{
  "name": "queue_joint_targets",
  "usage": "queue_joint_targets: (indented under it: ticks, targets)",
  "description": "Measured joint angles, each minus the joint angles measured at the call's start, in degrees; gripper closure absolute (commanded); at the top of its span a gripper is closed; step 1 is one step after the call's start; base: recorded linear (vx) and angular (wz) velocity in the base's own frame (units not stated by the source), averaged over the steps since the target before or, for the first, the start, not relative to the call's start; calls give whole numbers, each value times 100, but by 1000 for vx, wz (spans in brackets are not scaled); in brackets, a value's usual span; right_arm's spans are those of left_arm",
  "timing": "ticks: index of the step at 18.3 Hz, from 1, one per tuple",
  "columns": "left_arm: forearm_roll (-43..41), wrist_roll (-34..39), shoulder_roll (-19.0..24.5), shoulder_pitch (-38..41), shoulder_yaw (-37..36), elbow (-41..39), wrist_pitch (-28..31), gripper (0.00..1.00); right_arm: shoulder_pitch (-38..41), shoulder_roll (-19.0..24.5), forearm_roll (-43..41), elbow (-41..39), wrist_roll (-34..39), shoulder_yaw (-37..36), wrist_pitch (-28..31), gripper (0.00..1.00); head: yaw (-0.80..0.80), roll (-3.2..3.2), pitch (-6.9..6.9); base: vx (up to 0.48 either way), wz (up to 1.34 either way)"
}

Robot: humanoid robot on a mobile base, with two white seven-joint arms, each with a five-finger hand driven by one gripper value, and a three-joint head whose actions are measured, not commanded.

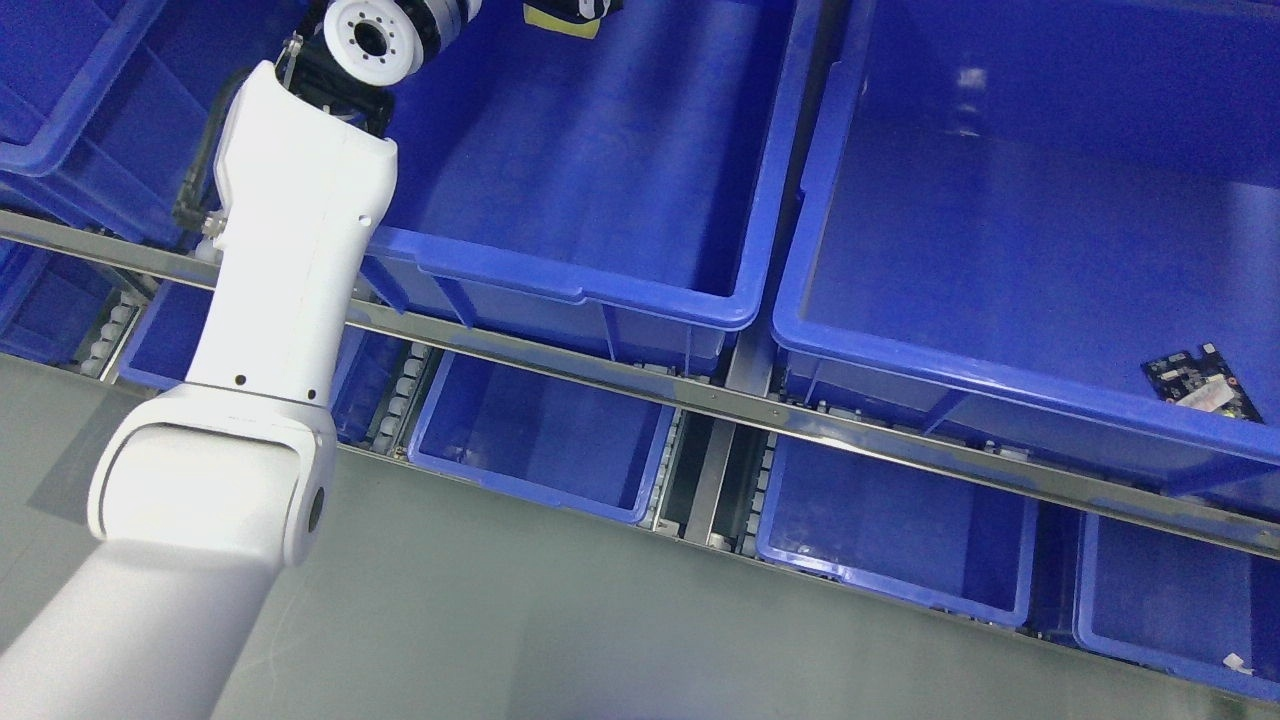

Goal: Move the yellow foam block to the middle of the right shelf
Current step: 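Open the left hand to release the cube inside the bin, then withdraw the left hand out of the bin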

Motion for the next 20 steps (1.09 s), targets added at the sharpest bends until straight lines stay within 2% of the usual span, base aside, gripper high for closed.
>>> queue_joint_targets:
  ticks: [6, 9, 13, 20]
  targets:
    - [78, -2, 0, -25, 32, 12, 118, 0, 0, 0, 0, 0, 0, 0, 0, 0, 0, 0, 0, 0, 0]
    - [84, -2, 0, -34, -8, 5, -164, 0, 0, 0, 0, 0, 0, 0, 0, 0, 0, 0, 0, 0, 0]
    - [89, -2, -1, -39, -26, 4, -241, 0, 0, 0, 0, 0, 0, 0, 0, 0, 0, 0, 0, 0, 0]
    - [240, 66, -1, 30, 411, -67, -130, 0, 0, 0, 0, 0, 0, 0, 0, 0, 0, 0, 0, 0, 0]
